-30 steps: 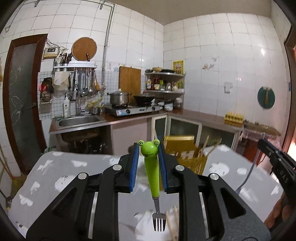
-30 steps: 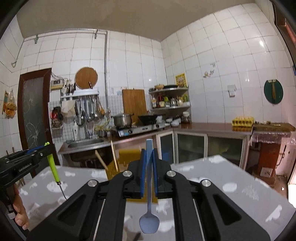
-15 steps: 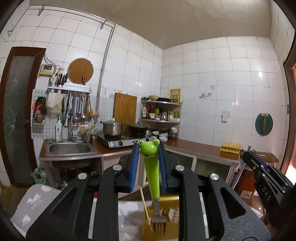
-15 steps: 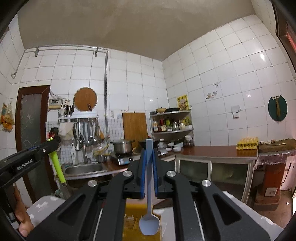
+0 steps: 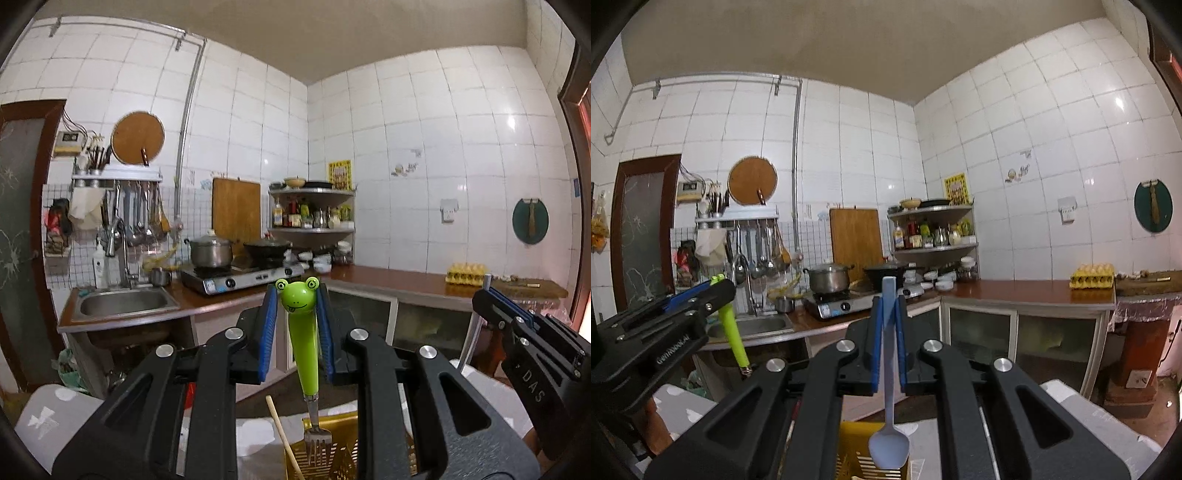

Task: Organize utensils
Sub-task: 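Carry the fork with the left gripper and the spoon with the right gripper into the yellow holder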

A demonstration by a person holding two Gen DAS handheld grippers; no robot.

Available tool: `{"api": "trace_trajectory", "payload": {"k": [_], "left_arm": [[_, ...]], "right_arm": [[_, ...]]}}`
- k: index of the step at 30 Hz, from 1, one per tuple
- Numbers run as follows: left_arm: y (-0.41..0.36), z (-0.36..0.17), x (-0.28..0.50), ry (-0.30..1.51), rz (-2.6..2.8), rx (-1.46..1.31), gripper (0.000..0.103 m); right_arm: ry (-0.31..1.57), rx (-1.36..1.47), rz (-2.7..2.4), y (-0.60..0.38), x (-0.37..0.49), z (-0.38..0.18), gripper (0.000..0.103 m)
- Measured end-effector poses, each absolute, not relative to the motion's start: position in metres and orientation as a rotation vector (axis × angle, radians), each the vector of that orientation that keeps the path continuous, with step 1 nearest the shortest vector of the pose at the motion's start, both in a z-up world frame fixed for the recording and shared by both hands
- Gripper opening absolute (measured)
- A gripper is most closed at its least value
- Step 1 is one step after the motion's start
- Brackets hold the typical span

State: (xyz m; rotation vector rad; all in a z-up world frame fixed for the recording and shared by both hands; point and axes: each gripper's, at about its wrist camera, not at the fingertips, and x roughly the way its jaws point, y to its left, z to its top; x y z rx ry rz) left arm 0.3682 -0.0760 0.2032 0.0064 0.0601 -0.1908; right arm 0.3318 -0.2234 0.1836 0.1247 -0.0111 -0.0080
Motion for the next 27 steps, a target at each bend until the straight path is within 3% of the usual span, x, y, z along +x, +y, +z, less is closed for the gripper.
{"api": "trace_trajectory", "payload": {"k": [22, 25, 26, 27], "left_arm": [[-0.063, 0.131, 0.395, 0.262, -0.182, 0.005, 0.021], [-0.058, 0.133, 0.391, 0.289, -0.177, -0.001, 0.029], [-0.056, 0.135, 0.388, 0.291, -0.174, -0.004, 0.037], [-0.053, 0.140, 0.383, 0.291, -0.174, -0.009, 0.047]], "right_arm": [[0.206, 0.124, 0.002, -0.232, 0.361, 0.116, 0.008], [0.236, 0.111, -0.023, -0.236, 0.360, 0.117, 0.009], [0.248, 0.113, -0.036, -0.241, 0.357, 0.119, 0.012], [0.254, 0.120, -0.038, -0.243, 0.356, 0.120, 0.025]]}}
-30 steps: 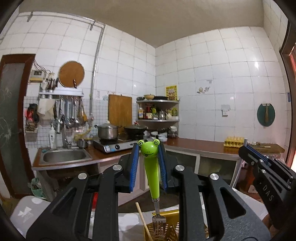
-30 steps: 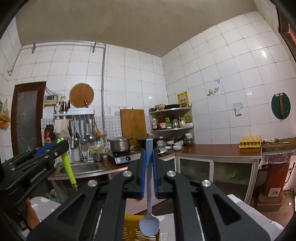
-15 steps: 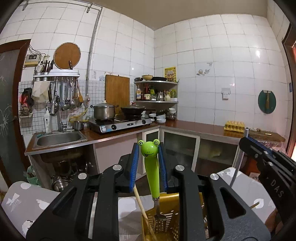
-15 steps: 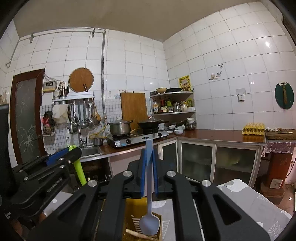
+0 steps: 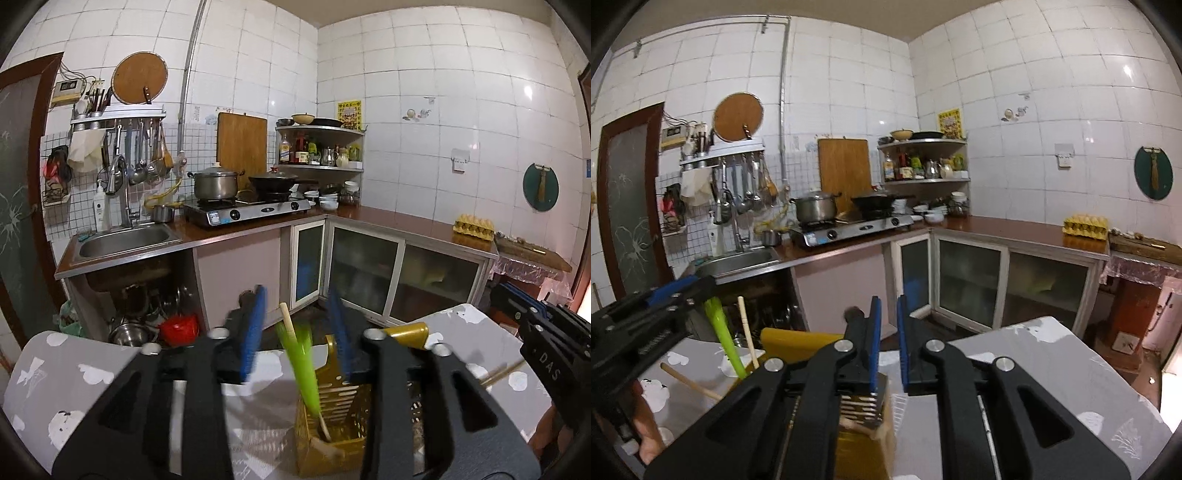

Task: Organize utensils
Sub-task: 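Carry the fork with the left gripper and the spoon with the right gripper into the yellow holder, then return both open grippers to the utensils on the cloth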

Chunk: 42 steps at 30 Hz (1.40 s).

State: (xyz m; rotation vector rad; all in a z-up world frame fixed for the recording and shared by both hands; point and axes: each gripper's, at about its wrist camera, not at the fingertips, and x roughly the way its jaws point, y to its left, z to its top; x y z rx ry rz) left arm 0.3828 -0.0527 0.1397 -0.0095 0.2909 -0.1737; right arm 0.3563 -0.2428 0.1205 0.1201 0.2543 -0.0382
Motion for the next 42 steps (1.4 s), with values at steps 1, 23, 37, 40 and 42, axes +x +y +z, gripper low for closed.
{"api": "trace_trajectory", "payload": {"k": [1, 23, 37, 40, 42], "left_arm": [[-0.051, 0.143, 0.379, 0.287, -0.172, -0.013, 0.051], [0.021, 0.114, 0.251, 0.381, -0.099, -0.074, 0.098], [0.027, 0.004, 0.263, 0.664, -0.090, -0.069, 0.098], [0.025, -0.010, 0.264, 0.695, -0.088, -0.048, 0.098], [0.025, -0.017, 0.267, 0.716, -0.085, -0.041, 0.098]], "right_arm": [[0.261, 0.137, -0.041, -0.247, 0.353, 0.124, 0.033], [0.385, 0.149, -0.060, -0.224, 0.222, 0.080, 0.065], [0.656, 0.126, -0.087, -0.196, 0.229, -0.012, 0.080], [0.734, 0.130, -0.097, -0.191, 0.240, -0.026, 0.080], [0.765, 0.121, -0.097, -0.188, 0.243, -0.033, 0.079]]}}
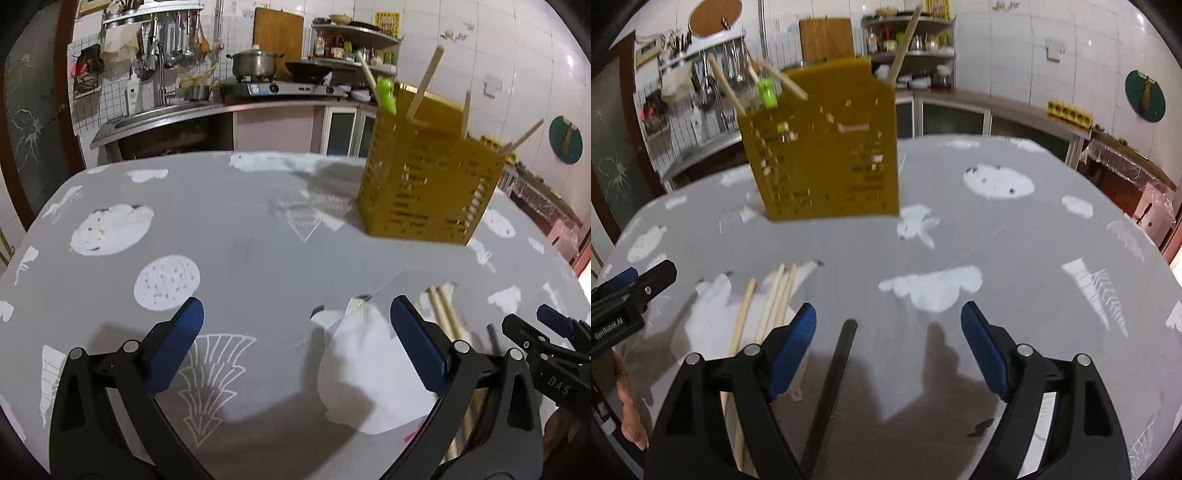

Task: Organize utensils
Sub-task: 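Return both open grippers to the utensils on the cloth, then grasp a wooden chopstick with the left gripper while the right gripper grasps another spoon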

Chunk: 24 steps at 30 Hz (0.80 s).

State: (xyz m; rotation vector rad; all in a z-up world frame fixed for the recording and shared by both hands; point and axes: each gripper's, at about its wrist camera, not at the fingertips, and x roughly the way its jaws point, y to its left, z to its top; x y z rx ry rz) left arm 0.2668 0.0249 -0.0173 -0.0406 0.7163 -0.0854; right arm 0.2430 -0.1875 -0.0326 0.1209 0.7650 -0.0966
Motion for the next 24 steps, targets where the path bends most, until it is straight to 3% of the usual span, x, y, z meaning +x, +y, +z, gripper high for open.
{"api": "trace_trajectory", "payload": {"k": [5, 8, 10, 16, 18, 24], "left_arm": [[0.027, -0.022, 0.273, 0.756, -0.086, -0.060, 0.098], [0.026, -0.024, 0.274, 0.769, -0.084, -0.065, 0.098], [0.026, -0.025, 0.275, 0.775, -0.082, -0.068, 0.098], [0.023, -0.028, 0.276, 0.790, -0.078, -0.056, 0.098], [0.021, -0.027, 0.276, 0.790, -0.078, -0.046, 0.098], [0.010, -0.023, 0.275, 0.797, -0.102, -0.021, 0.098]], "right_arm": [[0.835, 0.064, -0.085, -0.172, 0.253, -0.043, 0.076], [0.871, 0.053, -0.081, -0.169, 0.258, -0.047, 0.050], [0.878, 0.064, -0.078, -0.169, 0.259, -0.048, 0.048], [0.890, 0.039, -0.095, -0.161, 0.260, -0.047, 0.027], [0.894, 0.036, -0.094, -0.157, 0.260, -0.046, 0.014], [0.892, 0.060, -0.067, -0.166, 0.260, -0.044, 0.011]]}}
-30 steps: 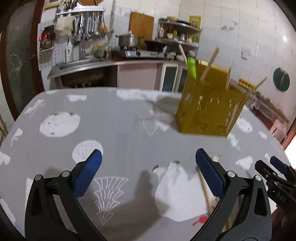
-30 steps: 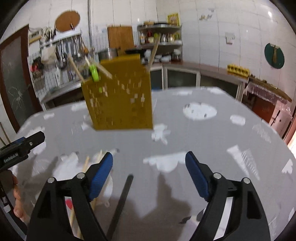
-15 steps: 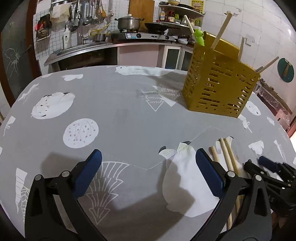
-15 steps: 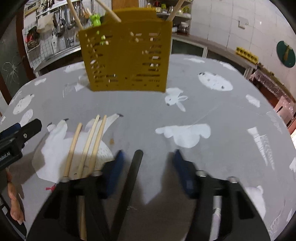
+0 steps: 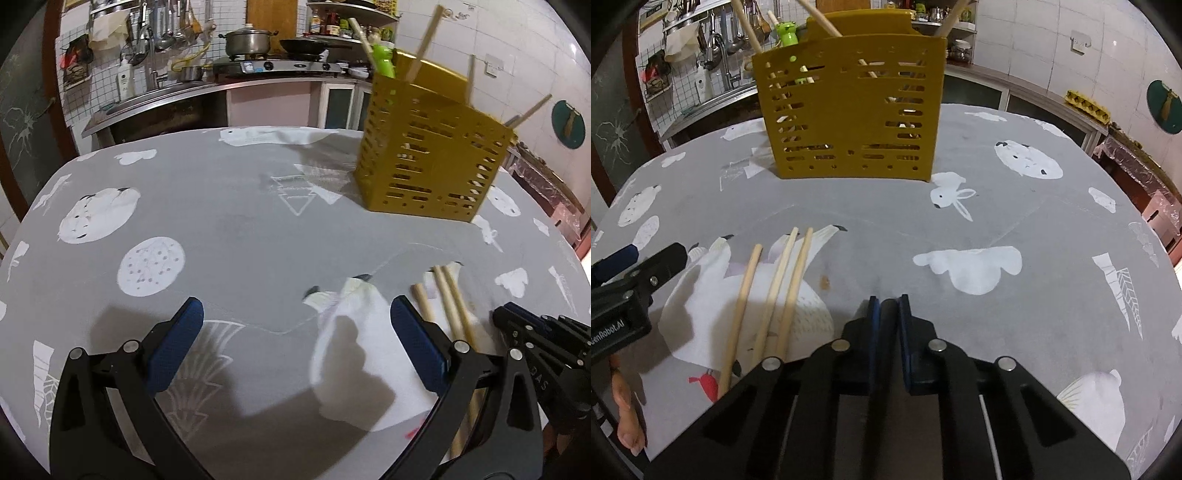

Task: Organize utensils
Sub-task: 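Grasp a wooden chopstick with the left gripper while the right gripper grasps another spoon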

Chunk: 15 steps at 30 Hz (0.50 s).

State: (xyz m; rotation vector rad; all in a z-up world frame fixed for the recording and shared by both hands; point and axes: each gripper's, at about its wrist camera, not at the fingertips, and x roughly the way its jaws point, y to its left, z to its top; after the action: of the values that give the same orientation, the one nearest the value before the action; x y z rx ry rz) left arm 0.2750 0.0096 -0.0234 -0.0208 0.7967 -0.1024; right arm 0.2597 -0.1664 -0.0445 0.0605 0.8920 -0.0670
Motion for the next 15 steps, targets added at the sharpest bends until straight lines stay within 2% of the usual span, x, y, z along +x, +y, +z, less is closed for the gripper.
{"api": "trace_trajectory", "payload": {"k": [10, 15], "left_arm": [[-0.037, -0.030, 0.283, 0.889, -0.156, -0.014, 0.098], [-0.049, -0.038, 0.288, 0.928, -0.179, -0.005, 0.084]], "right_arm": [[0.880, 0.113, -0.122, -0.222, 0.258, -0.044, 0.011], [0.879, 0.127, -0.122, -0.239, 0.258, -0.048, 0.011]]}}
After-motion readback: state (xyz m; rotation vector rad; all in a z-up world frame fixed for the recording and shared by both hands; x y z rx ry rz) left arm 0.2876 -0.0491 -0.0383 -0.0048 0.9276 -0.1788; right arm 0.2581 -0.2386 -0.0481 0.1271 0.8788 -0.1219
